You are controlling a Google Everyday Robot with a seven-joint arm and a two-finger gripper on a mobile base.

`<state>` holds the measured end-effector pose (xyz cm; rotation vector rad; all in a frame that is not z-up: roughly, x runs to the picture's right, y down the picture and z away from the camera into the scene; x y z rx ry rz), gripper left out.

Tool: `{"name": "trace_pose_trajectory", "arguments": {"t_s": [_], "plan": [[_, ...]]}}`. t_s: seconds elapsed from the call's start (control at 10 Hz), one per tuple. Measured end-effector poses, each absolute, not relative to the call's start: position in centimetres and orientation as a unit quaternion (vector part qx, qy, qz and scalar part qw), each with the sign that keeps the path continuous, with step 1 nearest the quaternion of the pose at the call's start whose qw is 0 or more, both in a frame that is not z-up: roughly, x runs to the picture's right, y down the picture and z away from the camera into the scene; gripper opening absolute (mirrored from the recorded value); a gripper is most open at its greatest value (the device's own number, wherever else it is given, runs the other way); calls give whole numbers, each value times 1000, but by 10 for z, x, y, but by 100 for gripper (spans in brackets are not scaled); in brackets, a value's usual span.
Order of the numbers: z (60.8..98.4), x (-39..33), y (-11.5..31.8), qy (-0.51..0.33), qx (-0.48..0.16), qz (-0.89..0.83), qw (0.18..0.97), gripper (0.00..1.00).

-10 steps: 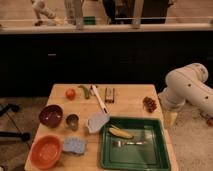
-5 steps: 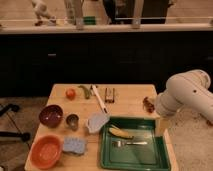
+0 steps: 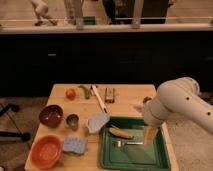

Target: Wipe purple bowl with sponge

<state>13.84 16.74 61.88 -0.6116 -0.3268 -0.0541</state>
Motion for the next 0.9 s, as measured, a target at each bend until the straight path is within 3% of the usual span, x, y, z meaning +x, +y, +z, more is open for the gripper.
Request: {"name": "trace_pose_trajectory", "arguments": {"t_s": [0.9], "plan": [[610,112,187,-184,-309,-77,930,94]]}}
